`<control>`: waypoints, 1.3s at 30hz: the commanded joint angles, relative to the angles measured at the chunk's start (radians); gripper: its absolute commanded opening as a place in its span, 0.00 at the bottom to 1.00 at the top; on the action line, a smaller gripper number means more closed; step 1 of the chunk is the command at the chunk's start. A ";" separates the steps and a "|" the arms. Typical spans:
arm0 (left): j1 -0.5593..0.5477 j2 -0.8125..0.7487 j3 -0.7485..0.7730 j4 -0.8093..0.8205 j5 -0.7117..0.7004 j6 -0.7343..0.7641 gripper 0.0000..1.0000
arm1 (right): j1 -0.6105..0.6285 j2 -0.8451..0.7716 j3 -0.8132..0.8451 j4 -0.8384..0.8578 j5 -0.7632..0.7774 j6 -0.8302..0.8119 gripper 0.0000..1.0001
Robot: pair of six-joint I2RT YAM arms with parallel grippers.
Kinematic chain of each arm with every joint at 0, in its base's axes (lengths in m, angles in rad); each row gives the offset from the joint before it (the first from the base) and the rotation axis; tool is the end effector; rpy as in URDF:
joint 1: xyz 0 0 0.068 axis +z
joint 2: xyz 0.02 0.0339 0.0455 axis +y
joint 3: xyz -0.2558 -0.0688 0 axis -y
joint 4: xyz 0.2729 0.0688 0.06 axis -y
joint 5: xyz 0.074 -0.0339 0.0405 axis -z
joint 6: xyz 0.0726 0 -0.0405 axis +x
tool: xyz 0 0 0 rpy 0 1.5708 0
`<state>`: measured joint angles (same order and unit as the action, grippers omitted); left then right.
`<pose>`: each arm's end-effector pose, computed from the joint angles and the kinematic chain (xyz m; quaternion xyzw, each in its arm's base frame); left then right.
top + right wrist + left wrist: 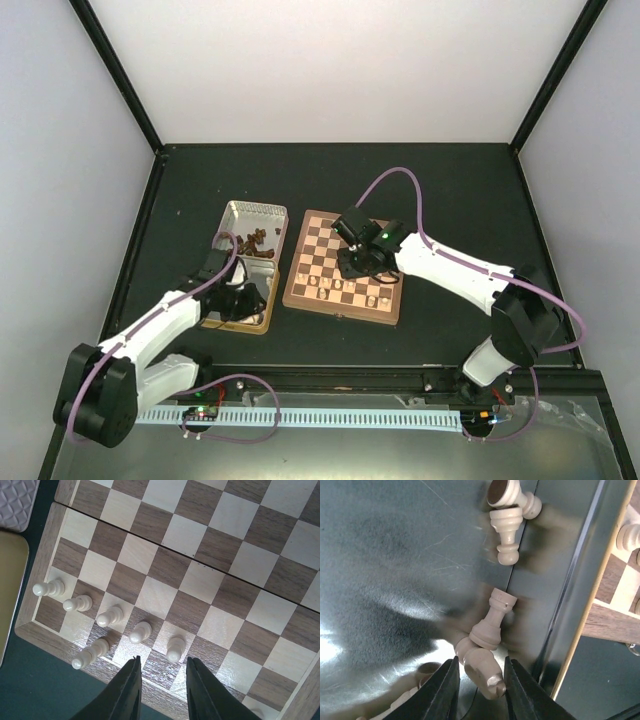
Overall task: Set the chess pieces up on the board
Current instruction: Pick up the chess piece from the storage box.
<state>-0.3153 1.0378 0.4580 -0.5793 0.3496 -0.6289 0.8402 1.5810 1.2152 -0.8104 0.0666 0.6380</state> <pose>0.1901 -0.0882 0.1042 -0.1154 0.9577 -0.2432 0.1018 0.2406 0.2613 0.1925 -0.0924 0.9757 0.1078 0.1668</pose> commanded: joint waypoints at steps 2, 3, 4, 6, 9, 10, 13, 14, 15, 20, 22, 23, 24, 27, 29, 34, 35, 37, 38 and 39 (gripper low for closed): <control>0.005 0.025 0.011 -0.035 0.010 0.019 0.22 | 0.002 -0.009 -0.014 0.022 -0.005 0.017 0.27; 0.005 0.027 0.013 -0.036 0.007 0.020 0.19 | 0.002 -0.009 -0.014 0.023 -0.005 0.017 0.27; 0.005 0.027 0.016 -0.038 0.003 0.020 0.17 | 0.003 -0.010 -0.014 0.025 -0.006 0.017 0.27; 0.005 0.025 0.024 -0.044 -0.010 0.021 0.13 | 0.002 -0.009 -0.014 0.028 -0.007 0.015 0.27; 0.005 0.002 0.043 -0.069 -0.049 0.018 0.07 | 0.002 -0.010 -0.013 0.031 -0.008 0.015 0.26; 0.005 -0.010 0.050 -0.076 -0.060 0.014 0.06 | 0.002 -0.011 -0.013 0.032 -0.007 0.015 0.26; 0.004 -0.049 0.082 -0.113 -0.126 0.000 0.04 | 0.002 -0.020 -0.017 0.042 0.001 0.018 0.26; 0.004 -0.061 0.098 -0.128 -0.147 -0.001 0.04 | 0.003 -0.026 -0.019 0.046 0.010 0.024 0.26; 0.004 -0.073 0.113 -0.140 -0.164 -0.004 0.04 | 0.002 -0.033 -0.023 0.052 0.018 0.029 0.26; 0.001 -0.125 0.176 -0.158 -0.162 0.008 0.03 | 0.002 -0.113 -0.063 0.107 0.067 0.077 0.25; -0.001 -0.141 0.196 -0.153 -0.139 0.021 0.03 | 0.003 -0.152 -0.086 0.139 0.093 0.098 0.26; -0.005 -0.149 0.207 -0.161 -0.141 0.023 0.03 | 0.003 -0.174 -0.102 0.154 0.106 0.108 0.25; -0.007 -0.156 0.216 -0.165 -0.148 0.023 0.03 | 0.002 -0.196 -0.114 0.171 0.118 0.116 0.26; -0.006 -0.174 0.238 -0.180 -0.166 0.034 0.03 | 0.000 -0.249 -0.153 0.232 0.117 0.112 0.26; -0.007 -0.188 0.242 -0.169 -0.151 0.051 0.03 | 0.001 -0.269 -0.171 0.282 0.057 0.083 0.28; -0.014 -0.221 0.235 -0.075 -0.013 0.097 0.04 | 0.002 -0.245 -0.162 0.417 -0.201 0.030 0.32; -0.020 -0.228 0.231 -0.056 0.006 0.104 0.04 | 0.002 -0.238 -0.163 0.459 -0.266 0.033 0.35; -0.041 -0.249 0.229 -0.031 0.015 0.115 0.04 | 0.003 -0.218 -0.160 0.529 -0.360 0.051 0.47; -0.053 -0.257 0.229 -0.023 0.008 0.122 0.04 | 0.003 -0.205 -0.154 0.561 -0.397 0.059 0.50; -0.065 -0.265 0.231 -0.023 -0.008 0.125 0.04 | 0.004 -0.189 -0.144 0.584 -0.425 0.064 0.53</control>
<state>-0.3431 0.8146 0.6575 -0.6716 0.3016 -0.5503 0.8402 1.3514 1.0557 -0.4038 -0.1444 0.6914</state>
